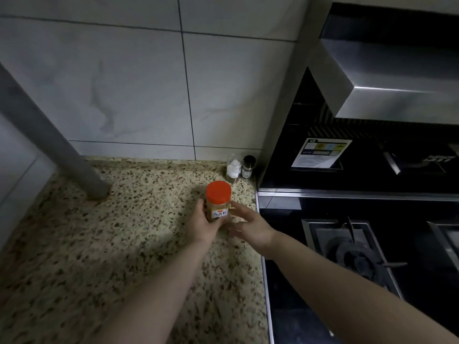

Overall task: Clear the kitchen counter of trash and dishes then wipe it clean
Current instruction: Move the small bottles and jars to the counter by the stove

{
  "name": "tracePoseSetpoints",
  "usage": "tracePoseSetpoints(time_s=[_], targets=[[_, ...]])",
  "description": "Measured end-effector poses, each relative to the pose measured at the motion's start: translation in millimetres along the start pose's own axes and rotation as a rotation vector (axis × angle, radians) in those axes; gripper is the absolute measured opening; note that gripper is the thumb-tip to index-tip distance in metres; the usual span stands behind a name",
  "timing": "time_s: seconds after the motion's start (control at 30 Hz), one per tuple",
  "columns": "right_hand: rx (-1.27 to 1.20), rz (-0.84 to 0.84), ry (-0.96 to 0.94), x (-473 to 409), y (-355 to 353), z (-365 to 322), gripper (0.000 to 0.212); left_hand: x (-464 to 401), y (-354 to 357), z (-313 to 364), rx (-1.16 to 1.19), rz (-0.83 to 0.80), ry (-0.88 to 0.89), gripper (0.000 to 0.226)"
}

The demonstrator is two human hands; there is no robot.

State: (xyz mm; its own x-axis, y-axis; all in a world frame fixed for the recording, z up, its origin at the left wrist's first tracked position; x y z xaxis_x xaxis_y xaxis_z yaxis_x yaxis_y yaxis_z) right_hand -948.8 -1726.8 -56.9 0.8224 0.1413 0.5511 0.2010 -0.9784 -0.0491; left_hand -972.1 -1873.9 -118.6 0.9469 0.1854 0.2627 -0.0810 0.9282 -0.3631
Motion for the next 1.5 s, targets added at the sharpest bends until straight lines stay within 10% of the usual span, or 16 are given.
tracePoseSetpoints(time_s=[1.13,1.5], targets=[[-0.248,0.221,0.028,11.3,-66.7,8.7,0.038,-67.4,6.5,58.2,-0.152,0.271,-0.027,0.052],[-0.274,0.387,-0.094,103.7,-131.9,-11.4,0.031,43.0,66.5,132.2,-0.04,-0.077,0.337,0.009]])
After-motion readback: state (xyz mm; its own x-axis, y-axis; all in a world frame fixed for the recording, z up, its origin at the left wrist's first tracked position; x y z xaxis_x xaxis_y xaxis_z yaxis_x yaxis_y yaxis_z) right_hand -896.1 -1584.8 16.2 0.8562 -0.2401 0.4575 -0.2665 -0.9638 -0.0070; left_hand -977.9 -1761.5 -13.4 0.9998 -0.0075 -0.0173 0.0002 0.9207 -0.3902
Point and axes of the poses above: each hand's wrist, its own x-axis away from the middle knuckle, its own y-axis out of the palm, z = x × y, the point moved 3 cm from there along -x, towards the middle knuckle, and after that the axes turned 2 degrees about x, right-handed, at the moved point
